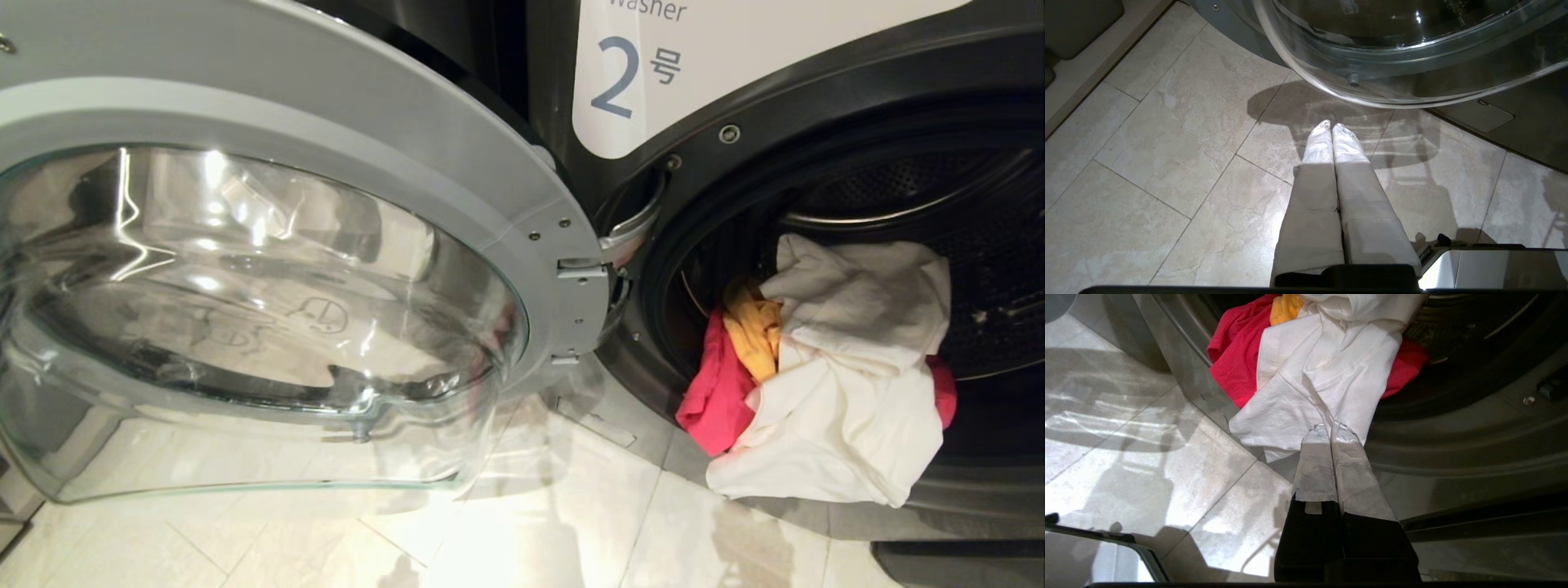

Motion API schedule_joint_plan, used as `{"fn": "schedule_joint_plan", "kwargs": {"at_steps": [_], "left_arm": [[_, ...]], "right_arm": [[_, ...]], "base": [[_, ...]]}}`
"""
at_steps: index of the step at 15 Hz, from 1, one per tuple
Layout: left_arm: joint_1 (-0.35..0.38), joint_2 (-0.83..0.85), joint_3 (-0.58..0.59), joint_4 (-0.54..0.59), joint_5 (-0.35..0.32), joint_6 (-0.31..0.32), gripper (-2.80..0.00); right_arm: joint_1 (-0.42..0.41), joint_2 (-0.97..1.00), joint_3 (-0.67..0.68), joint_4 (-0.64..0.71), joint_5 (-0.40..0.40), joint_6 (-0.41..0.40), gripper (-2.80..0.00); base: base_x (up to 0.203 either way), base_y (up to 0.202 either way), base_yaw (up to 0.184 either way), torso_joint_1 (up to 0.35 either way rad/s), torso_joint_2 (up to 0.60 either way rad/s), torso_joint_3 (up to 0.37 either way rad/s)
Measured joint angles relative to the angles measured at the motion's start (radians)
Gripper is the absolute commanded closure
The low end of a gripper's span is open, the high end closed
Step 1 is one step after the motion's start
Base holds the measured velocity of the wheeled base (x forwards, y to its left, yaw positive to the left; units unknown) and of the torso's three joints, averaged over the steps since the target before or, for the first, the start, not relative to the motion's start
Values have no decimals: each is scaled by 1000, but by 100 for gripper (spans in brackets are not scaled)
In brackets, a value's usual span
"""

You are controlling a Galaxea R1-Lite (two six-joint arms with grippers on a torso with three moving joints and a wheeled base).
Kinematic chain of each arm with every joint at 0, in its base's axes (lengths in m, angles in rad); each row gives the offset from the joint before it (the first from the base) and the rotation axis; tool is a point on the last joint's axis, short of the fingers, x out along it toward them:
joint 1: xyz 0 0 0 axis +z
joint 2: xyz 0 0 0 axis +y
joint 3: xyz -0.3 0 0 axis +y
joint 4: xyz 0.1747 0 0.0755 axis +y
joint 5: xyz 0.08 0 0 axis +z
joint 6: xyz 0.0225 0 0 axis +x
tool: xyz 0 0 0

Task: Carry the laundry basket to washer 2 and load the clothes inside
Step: Place the clothes into the washing machine

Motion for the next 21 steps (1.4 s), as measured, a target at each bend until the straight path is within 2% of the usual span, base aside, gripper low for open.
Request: {"fn": "schedule_joint_plan", "kwargs": {"at_steps": [4,8,9,10,12,17,19,21], "left_arm": [[-1,0,0,0,0,0,0],[-1,0,0,0,0,0,0],[-1,0,0,0,0,0,0],[-1,0,0,0,0,0,0],[-1,0,0,0,0,0,0],[-1,0,0,0,0,0,0],[-1,0,0,0,0,0,0],[-1,0,0,0,0,0,0]], "right_arm": [[0,81,-4,12,18,-28,0],[58,362,-116,143,97,-25,0],[78,458,-155,179,107,-13,-239],[101,560,-194,211,114,17,-280],[159,739,-276,247,113,122,-280],[310,1093,-450,244,89,470,-280],[389,1194,-506,208,12,622,-280],[470,1276,-530,145,-142,724,-280]], "base": [[0,0,0,0,0,0],[0,0,0,0,0,0],[0,0,0,0,0,0],[0,0,0,0,0,0],[0,0,0,0,0,0],[0,0,0,0,0,0],[0,0,0,0,0,0],[0,0,0,0,0,0]]}}
